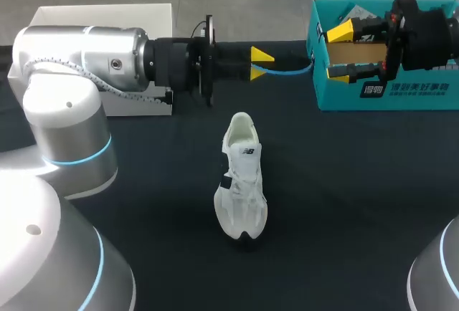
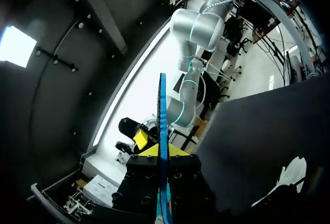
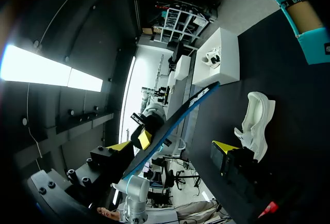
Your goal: Take the shoe out of the shoebox, open the shoe tongue, remove and reinsert the insole, then place the shoe into the shoebox
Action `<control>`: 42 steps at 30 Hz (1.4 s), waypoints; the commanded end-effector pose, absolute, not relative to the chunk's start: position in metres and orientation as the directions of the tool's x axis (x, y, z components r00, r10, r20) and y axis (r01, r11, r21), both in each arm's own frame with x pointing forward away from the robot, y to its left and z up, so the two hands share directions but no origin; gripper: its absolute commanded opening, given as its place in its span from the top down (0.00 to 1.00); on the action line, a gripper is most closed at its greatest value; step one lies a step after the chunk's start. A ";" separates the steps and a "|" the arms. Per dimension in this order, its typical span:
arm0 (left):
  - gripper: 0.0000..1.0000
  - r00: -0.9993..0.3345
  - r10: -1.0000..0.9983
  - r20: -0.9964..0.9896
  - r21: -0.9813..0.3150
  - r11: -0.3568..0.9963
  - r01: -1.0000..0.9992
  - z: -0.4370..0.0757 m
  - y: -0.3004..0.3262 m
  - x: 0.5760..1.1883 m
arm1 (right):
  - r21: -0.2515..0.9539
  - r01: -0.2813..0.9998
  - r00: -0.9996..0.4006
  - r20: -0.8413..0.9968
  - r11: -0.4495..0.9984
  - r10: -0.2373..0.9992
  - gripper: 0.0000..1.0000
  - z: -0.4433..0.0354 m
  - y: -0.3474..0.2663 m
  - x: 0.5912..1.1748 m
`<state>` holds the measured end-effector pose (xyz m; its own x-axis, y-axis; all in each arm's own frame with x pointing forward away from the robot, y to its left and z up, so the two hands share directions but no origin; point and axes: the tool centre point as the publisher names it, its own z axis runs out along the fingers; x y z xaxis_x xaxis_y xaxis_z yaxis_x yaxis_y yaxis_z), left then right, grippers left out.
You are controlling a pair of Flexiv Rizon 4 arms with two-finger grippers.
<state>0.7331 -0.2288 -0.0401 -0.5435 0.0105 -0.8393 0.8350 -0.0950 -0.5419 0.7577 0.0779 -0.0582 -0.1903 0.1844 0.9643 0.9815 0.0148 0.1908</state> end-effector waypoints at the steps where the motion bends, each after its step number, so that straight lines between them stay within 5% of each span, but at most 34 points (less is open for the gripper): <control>1: 1.00 -0.985 0.077 -0.155 -0.979 -0.149 0.142 -0.034 -0.231 0.738 | 0.190 0.982 -0.189 0.964 0.014 0.187 0.00 -0.058 0.079 0.758; 15: 1.00 -0.985 0.077 -0.155 -0.979 -0.149 0.142 -0.034 -0.231 0.738 | 0.190 0.982 -0.189 0.964 0.014 0.187 0.00 -0.058 0.079 0.758; 19: 1.00 -0.934 0.062 0.352 -0.936 -0.003 -0.353 -0.034 -0.231 0.739 | 0.190 0.982 -0.189 0.964 0.014 0.187 0.00 -0.058 0.079 0.758; 26: 1.00 -0.770 0.039 0.637 -0.770 -0.021 -0.638 -0.030 -0.229 0.748 | 0.190 0.982 -0.189 0.964 0.014 0.187 0.00 -0.058 0.079 0.758; 30: 1.00 -0.540 0.056 0.840 -0.540 -0.018 -0.842 -0.034 -0.229 0.755 | 0.190 0.982 -0.189 0.964 0.014 0.187 0.00 -0.058 0.079 0.758; 42: 1.00 -0.472 0.070 0.879 -0.472 -0.027 -0.881 -0.035 -0.230 0.757 | 0.190 0.982 -0.189 0.964 0.014 0.187 0.00 -0.058 0.079 0.758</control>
